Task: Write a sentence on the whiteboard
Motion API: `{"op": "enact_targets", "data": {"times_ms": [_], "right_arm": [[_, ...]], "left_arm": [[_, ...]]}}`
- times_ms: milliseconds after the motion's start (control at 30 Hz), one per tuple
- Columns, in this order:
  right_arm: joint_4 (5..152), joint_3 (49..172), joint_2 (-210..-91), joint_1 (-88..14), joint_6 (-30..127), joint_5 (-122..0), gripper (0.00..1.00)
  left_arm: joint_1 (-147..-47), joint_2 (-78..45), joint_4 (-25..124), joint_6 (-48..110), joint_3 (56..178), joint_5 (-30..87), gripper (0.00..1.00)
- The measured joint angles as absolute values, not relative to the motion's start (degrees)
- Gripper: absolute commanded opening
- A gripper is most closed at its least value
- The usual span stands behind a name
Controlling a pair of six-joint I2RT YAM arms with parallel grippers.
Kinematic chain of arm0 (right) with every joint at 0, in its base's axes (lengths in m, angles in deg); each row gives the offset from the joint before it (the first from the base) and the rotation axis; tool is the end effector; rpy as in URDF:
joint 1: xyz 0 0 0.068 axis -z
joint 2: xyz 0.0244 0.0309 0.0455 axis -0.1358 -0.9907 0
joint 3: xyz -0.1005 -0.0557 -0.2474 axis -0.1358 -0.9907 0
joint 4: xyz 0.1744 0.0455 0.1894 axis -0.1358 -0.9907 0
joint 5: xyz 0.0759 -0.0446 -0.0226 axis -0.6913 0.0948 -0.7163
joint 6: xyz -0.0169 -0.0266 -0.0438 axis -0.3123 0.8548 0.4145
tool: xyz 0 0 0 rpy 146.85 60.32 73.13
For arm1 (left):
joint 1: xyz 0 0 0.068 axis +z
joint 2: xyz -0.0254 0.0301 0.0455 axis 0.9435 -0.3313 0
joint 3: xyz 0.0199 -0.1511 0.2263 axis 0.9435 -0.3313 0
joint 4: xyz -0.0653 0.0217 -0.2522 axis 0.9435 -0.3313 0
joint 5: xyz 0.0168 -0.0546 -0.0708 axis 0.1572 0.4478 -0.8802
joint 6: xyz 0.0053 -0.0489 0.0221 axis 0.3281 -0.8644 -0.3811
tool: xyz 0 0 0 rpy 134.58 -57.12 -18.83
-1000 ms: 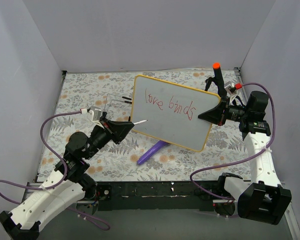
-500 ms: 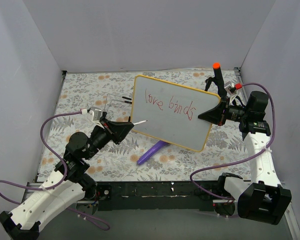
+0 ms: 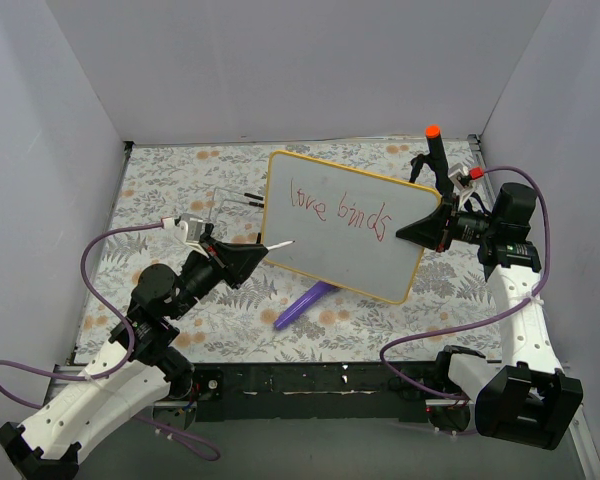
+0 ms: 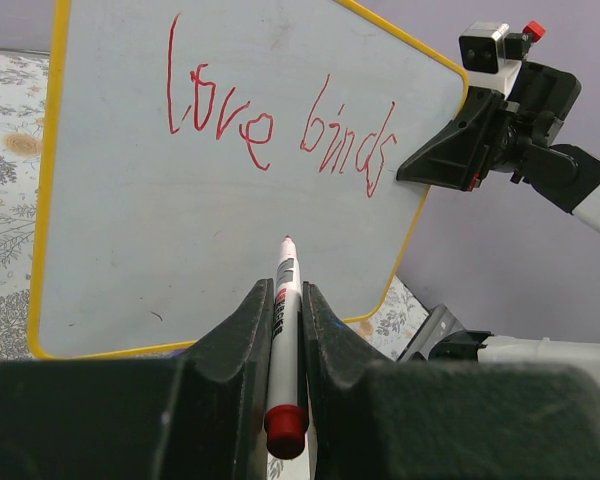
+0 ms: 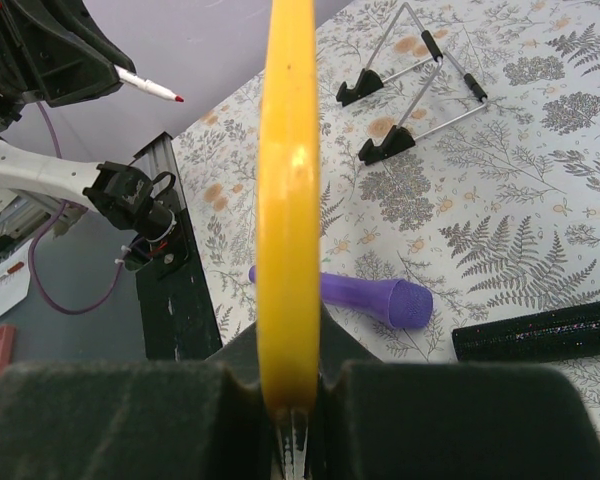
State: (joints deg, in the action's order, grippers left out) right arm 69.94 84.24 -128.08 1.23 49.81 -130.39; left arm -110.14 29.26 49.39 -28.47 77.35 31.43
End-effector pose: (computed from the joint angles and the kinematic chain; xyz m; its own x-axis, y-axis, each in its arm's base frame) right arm 0.2142 0.0010 0.3341 -0.3916 0.0847 -0.9162 -0.8439 0.3639 0.3943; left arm 0.1075 -0.0927 0.3237 -0.6452 -0.6886 -0.3310 0.2837 0.1863 -0.9406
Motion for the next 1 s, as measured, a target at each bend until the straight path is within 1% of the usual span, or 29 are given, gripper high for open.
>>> {"op": "enact_targets", "data": {"times_ms": [1000], "right_arm": [[69.9, 83.6, -128.1, 1.2, 49.9, -130.4, 0.01]], "left_arm": [[-110.1, 27.5, 49.9, -28.8, 77.3, 30.9, 0.00]]}}
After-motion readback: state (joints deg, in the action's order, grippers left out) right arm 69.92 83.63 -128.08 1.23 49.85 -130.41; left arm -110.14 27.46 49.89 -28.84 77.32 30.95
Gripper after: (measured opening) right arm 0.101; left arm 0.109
